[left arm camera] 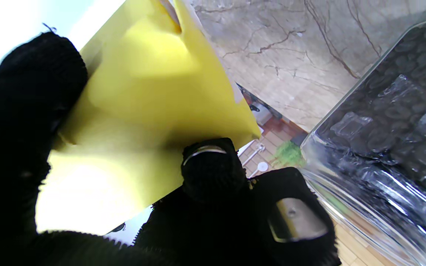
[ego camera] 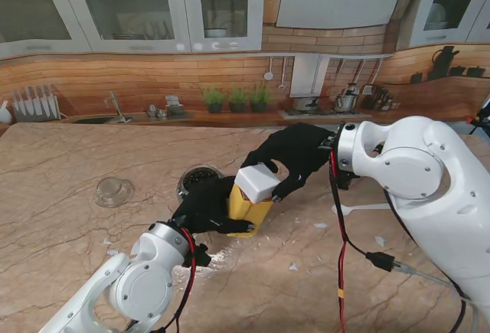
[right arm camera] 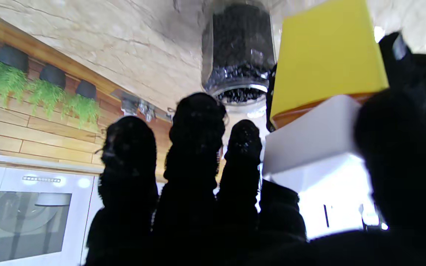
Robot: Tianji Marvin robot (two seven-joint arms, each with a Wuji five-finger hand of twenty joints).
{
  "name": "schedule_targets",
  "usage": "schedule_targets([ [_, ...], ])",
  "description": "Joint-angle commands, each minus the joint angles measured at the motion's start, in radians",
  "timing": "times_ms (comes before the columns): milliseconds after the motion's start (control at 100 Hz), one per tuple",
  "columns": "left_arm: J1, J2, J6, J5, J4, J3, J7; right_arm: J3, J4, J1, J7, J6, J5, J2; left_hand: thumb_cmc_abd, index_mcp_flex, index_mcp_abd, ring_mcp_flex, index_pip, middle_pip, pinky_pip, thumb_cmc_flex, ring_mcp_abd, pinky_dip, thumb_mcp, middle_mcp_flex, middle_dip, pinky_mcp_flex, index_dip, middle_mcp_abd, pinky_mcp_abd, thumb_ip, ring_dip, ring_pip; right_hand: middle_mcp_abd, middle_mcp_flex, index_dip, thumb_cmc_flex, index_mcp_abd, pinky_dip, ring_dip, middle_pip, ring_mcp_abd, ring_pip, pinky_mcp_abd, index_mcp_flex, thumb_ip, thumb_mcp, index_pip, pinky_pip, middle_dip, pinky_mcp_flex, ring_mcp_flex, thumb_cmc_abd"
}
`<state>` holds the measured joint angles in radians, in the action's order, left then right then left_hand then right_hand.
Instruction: Portion coffee beans from the glass jar into the coffee jar
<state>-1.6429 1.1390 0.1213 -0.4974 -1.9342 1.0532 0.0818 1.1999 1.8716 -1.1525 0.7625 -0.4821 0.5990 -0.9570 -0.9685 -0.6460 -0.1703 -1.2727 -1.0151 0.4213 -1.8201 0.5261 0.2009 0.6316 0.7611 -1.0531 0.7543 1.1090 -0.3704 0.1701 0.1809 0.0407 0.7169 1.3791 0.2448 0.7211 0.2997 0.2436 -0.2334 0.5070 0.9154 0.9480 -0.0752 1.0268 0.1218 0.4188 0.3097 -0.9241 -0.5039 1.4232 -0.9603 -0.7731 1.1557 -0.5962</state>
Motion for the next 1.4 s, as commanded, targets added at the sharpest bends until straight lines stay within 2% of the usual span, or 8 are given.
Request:
schedule_targets([
  [0,-0.006,0.002,0.000,0.006,-0.011,0.003,0.000,-0.010,0.026,0.020,0.000,-0.003,0.012,0.014,0.137,-0.043,0.270,-0.004,-0.324,0.166,-0.128,0.193,-0.009,0.011,0.409,-0.129,0.049,-0.007,-0.097,-0.148,0.133,0.159,0.014,-0.003,0.026,-0.046,-0.007,0.149,-0.231,0.002,-0.001,-0.025,-0.041,-0.012,-0.008,-0.039,-0.046,-0.156,0.051,-0.018,-0.005,0.014,-0.007,0.099],
  [150,-0.006,0.001,-0.005,0.008,-0.011,0.003,-0.003,-0.021,0.027,0.031,0.007,0.002,0.026,0.015,0.137,-0.043,0.270,-0.004,-0.323,0.166,-0.130,0.192,-0.009,0.011,0.410,-0.130,0.049,-0.007,-0.097,-0.147,0.132,0.160,0.015,0.000,0.045,-0.047,-0.031,0.127,-0.211,0.002,0.000,-0.031,-0.060,-0.019,-0.029,-0.203,-0.046,-0.226,0.130,-0.034,0.017,-0.001,0.003,0.007],
  [220,-0.006,0.001,-0.006,0.008,-0.008,0.005,-0.005,-0.012,0.029,0.022,-0.009,0.004,0.029,0.011,0.135,-0.043,0.271,-0.004,-0.323,0.166,-0.130,0.193,-0.010,0.011,0.411,-0.131,0.050,-0.007,-0.097,-0.148,0.132,0.160,0.015,0.001,0.051,-0.054,-0.019,0.050,-0.209,0.004,0.002,-0.032,-0.061,-0.019,-0.027,-0.240,-0.144,-0.245,0.142,-0.036,0.056,-0.008,0.006,-0.044],
  [350,-0.001,0.002,0.001,0.007,0.003,0.003,-0.001,0.017,0.051,0.000,-0.015,0.024,0.001,0.009,0.134,-0.047,0.271,-0.004,-0.322,0.165,-0.131,0.195,-0.010,0.011,0.413,-0.133,0.050,-0.007,-0.095,-0.146,0.132,0.161,0.014,0.001,0.027,-0.079,0.021,-0.177,-0.201,0.010,0.007,-0.025,-0.046,-0.017,-0.010,-0.305,-0.085,-0.250,0.134,-0.039,0.088,0.009,-0.012,-0.344],
  [470,0.003,0.003,0.008,0.006,0.012,-0.001,0.003,0.046,0.079,-0.023,-0.010,0.041,-0.032,0.009,0.134,-0.047,0.270,-0.004,-0.321,0.165,-0.133,0.195,-0.012,0.011,0.413,-0.133,0.051,-0.007,-0.094,-0.144,0.131,0.162,0.015,0.003,0.005,-0.082,0.030,-0.342,-0.131,0.020,0.010,-0.033,-0.026,-0.017,0.011,-0.305,-0.050,-0.318,0.131,-0.039,0.096,0.031,-0.028,-0.405],
  [610,0.008,0.003,0.005,-0.011,0.019,-0.003,0.010,0.077,0.112,-0.078,-0.093,0.086,-0.006,-0.012,0.135,-0.046,0.269,-0.004,-0.321,0.165,-0.133,0.193,-0.011,0.011,0.412,-0.132,0.052,-0.007,-0.094,-0.146,0.131,0.161,0.014,0.003,-0.041,-0.037,0.065,-0.571,0.014,0.034,0.004,-0.032,0.024,-0.004,0.072,-0.179,-0.032,-0.308,0.085,-0.002,0.092,0.018,0.001,-0.276],
  [810,0.010,0.006,-0.002,-0.024,0.014,-0.004,0.028,0.063,0.146,-0.135,-0.259,0.202,0.242,-0.054,0.137,-0.043,0.271,-0.003,-0.323,0.165,-0.130,0.189,-0.008,0.010,0.413,-0.132,0.052,-0.007,-0.097,-0.149,0.133,0.163,0.013,0.002,-0.097,0.089,0.330,-0.835,0.132,-0.037,-0.049,-0.022,0.056,0.007,0.119,0.201,-0.047,-0.267,-0.077,0.094,0.050,-0.090,0.113,-0.054],
  [1390,0.029,0.024,0.098,-0.004,-0.003,-0.035,0.067,-0.039,0.132,-0.080,-0.207,0.223,0.449,-0.053,0.131,-0.050,0.264,-0.004,-0.324,0.169,-0.133,0.188,-0.013,0.010,0.421,-0.138,0.049,-0.007,-0.093,-0.141,0.131,0.180,0.011,0.009,-0.089,0.099,0.412,-0.742,0.121,-0.102,-0.056,-0.039,0.057,0.009,0.121,0.245,-0.059,-0.207,-0.043,0.124,0.040,-0.103,0.111,-0.014],
])
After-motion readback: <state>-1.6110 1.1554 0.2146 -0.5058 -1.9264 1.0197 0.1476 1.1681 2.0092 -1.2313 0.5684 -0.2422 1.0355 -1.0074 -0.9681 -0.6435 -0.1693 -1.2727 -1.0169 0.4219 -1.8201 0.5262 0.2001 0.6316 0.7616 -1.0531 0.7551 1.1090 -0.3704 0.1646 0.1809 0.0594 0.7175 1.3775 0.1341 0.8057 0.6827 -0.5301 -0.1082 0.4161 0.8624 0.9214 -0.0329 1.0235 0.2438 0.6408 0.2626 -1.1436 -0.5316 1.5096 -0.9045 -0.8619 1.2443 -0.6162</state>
